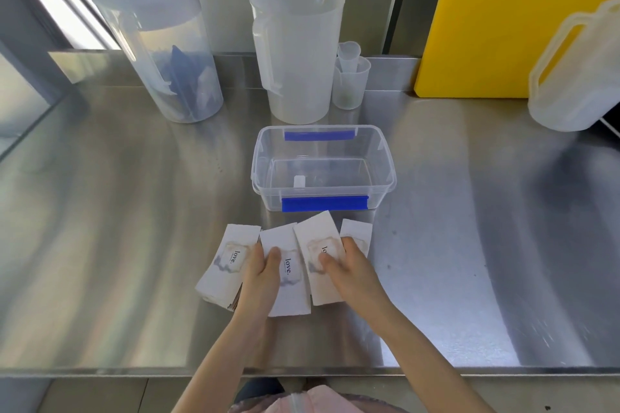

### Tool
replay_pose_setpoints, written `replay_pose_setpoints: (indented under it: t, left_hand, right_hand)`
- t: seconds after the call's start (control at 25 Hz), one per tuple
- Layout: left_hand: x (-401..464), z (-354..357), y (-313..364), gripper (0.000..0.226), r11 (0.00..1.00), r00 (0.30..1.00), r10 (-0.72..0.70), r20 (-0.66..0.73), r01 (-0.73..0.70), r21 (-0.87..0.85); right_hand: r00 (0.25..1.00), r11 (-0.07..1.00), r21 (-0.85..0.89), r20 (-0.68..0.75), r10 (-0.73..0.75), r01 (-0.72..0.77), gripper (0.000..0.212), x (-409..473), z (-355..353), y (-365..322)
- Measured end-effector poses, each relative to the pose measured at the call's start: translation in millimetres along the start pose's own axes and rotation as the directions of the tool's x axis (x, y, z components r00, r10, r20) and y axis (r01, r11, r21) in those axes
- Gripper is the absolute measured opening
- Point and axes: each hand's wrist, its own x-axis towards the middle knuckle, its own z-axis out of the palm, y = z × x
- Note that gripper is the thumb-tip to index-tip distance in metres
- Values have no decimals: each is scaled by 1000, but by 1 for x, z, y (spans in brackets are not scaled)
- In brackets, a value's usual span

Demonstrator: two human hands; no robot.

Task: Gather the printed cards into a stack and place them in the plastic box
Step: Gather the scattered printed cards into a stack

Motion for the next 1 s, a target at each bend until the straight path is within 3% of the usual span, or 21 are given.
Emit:
replay_pose_setpoints:
  t: [0.08, 0.16, 0.32, 0.4, 0.52, 0.64, 0.76, 0.88, 1.0]
  left_hand:
    - [-1, 1, 2, 18, 1000, 1000, -6, 13, 6, -20]
    - [-4, 2, 5, 13, 1000, 1000, -1, 17, 1, 0]
    - [-9, 2, 7, 31, 999, 1000, 14, 27, -15, 40]
    - [-11, -2, 6, 22, 1000, 999, -16, 27, 16, -8]
    - [-9, -11, 7, 6, 994, 997, -68, 37, 71, -80]
    - [-4, -23, 9, 8, 994, 997, -79, 25, 81, -72]
    - [2, -35, 8, 25, 996, 997, -73, 21, 74, -58]
    - [5, -44, 8, 18, 994, 996, -82, 23, 84, -75]
    - [6, -52, 7, 17, 988, 994, -98, 38, 102, -112]
  right_hand:
    - [1000, 999, -52, 30, -2, 3, 10, -1, 4, -3]
    - [999, 995, -102, 43, -15, 19, 19, -3, 8, -5]
    - [999, 985, -170, 43, -22, 29, 31, -5, 16, -7]
    - [996, 976, -210, 72, -42, 57, 31, -5, 18, -8]
    - [997, 991, -126, 77, -24, 34, 31, 1, 15, -8]
    - [1000, 979, -205, 25, 1, 4, 26, 16, 12, 0]
    - [999, 901, -434, 28, 23, -8, 39, 28, 19, 6]
    - [999, 756, -654, 53, 5, 31, 55, 36, 35, 5]
    - [999, 616, -787, 35, -24, 42, 58, 37, 51, 6]
